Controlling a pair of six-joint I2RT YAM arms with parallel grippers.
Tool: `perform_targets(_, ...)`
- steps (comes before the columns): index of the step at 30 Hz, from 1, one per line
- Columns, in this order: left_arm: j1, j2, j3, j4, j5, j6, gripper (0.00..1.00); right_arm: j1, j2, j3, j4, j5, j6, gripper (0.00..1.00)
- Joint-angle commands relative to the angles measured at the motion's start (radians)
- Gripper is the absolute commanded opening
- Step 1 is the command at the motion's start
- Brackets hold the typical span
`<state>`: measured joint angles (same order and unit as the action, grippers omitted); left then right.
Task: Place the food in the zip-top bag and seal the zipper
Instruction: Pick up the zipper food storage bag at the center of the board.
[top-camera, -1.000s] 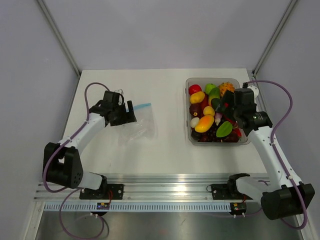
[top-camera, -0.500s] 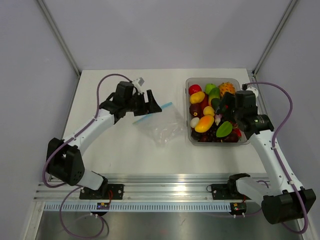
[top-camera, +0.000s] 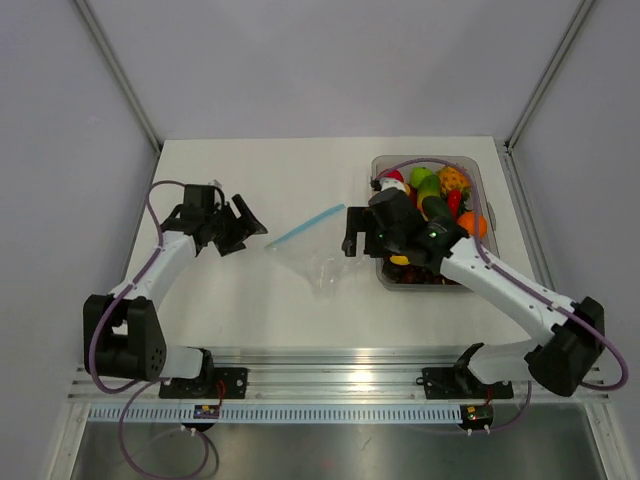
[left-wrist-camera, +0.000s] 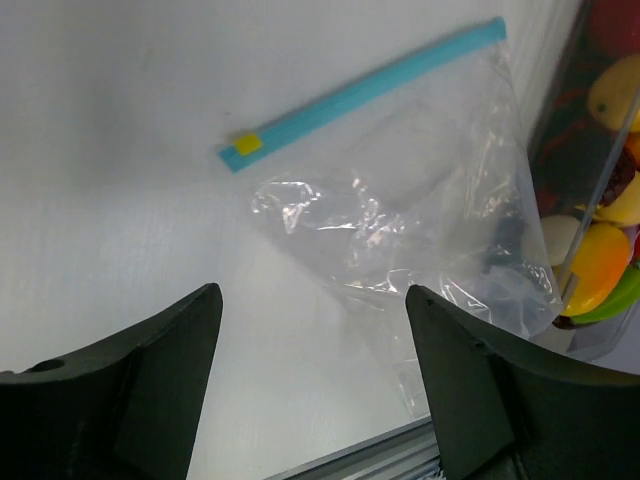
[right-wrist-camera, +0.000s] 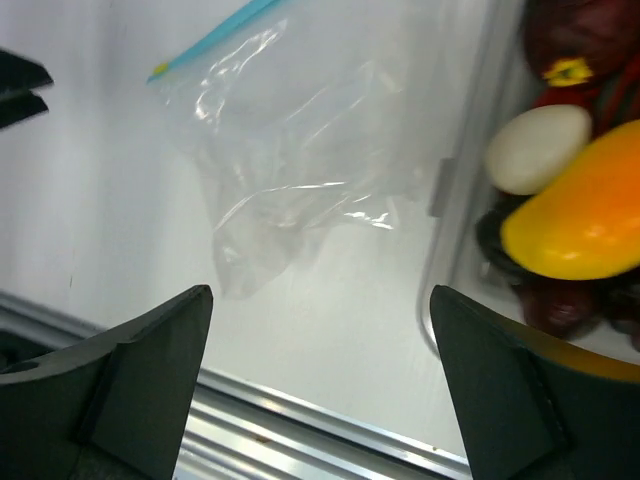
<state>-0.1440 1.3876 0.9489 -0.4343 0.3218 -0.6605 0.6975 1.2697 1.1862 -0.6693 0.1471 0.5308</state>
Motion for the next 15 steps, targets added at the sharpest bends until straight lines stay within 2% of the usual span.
perform_targets(1,0.064,-0.100,-0.007,-0.030,-0.036,-0.010,0.79,0.089,0.101,0.059,0.037,0.032,0.098,0.97)
perform_targets(5,0.078,-0.143,-0.016,-0.049,-0.059,0.005,0.79,0.123,0.224,0.085,0.100,0.013,0.199,0.93)
perform_targets(15,0.081,-0.150,-0.015,-0.080,-0.061,0.047,0.81,0.131,0.414,0.162,0.169,-0.012,0.284,0.92)
